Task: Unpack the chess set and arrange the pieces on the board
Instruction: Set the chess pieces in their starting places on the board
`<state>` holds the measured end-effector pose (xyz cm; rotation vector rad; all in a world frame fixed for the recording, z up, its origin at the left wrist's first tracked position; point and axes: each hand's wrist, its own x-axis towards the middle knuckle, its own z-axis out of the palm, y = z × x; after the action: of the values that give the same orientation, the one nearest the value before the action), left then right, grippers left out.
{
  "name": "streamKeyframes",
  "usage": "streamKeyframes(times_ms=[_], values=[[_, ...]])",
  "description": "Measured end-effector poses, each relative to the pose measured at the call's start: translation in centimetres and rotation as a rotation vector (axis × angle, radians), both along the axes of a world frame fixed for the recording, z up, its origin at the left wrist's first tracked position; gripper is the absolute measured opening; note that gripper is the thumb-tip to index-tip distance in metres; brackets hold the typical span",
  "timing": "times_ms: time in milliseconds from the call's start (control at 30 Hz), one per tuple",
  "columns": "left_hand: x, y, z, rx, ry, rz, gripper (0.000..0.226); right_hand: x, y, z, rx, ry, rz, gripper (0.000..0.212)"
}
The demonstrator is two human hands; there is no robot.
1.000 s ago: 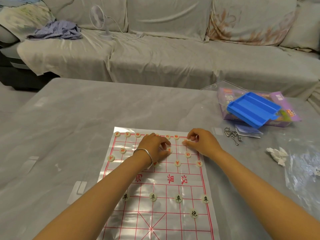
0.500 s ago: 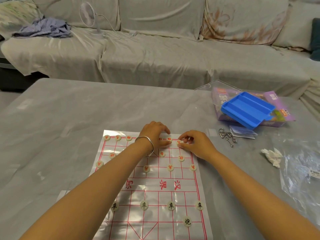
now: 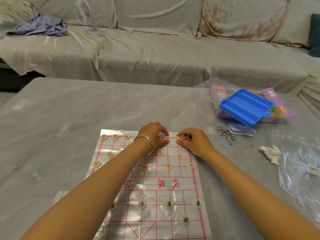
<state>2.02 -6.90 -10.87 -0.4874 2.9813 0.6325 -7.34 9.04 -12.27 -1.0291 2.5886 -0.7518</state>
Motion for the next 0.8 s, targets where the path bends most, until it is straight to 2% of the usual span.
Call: streamKeyframes(times_ms=[133,233,400,500,633,800], values=[[0.2,0.0,-0.1,0.033,0.02,0.021,0.04,0.6,0.2,0.3,-0.014,0.006,-0.034,0.033],[1.1,-0.8,0.7,0.077,0.058,0.03,0.045,2.1,0.1,0.8,-0.077,0.063,-0.016,0.026],[4.3,-3.0,2.2,0.074,0.179,0.075,0.032,5.4,-1.3,1.3,-0.005,0.027,0.203,0.03],[6.4,-3.8,2.6,0.078,0.213,0.12,0.027,6.3,-2.1,1.3,0.07,0.06,0.225,0.034],[8.0,-3.9,2.7,0.097,0.217,0.149,0.024,6.5,-2.5,1.3,0.073,0.053,0.19,0.031],[7.7,-2.6,2.1,0.135,0.183,0.139,0.029,3.9,-0.4,2.2,-0.076,-0.004,-0.024,0.024]])
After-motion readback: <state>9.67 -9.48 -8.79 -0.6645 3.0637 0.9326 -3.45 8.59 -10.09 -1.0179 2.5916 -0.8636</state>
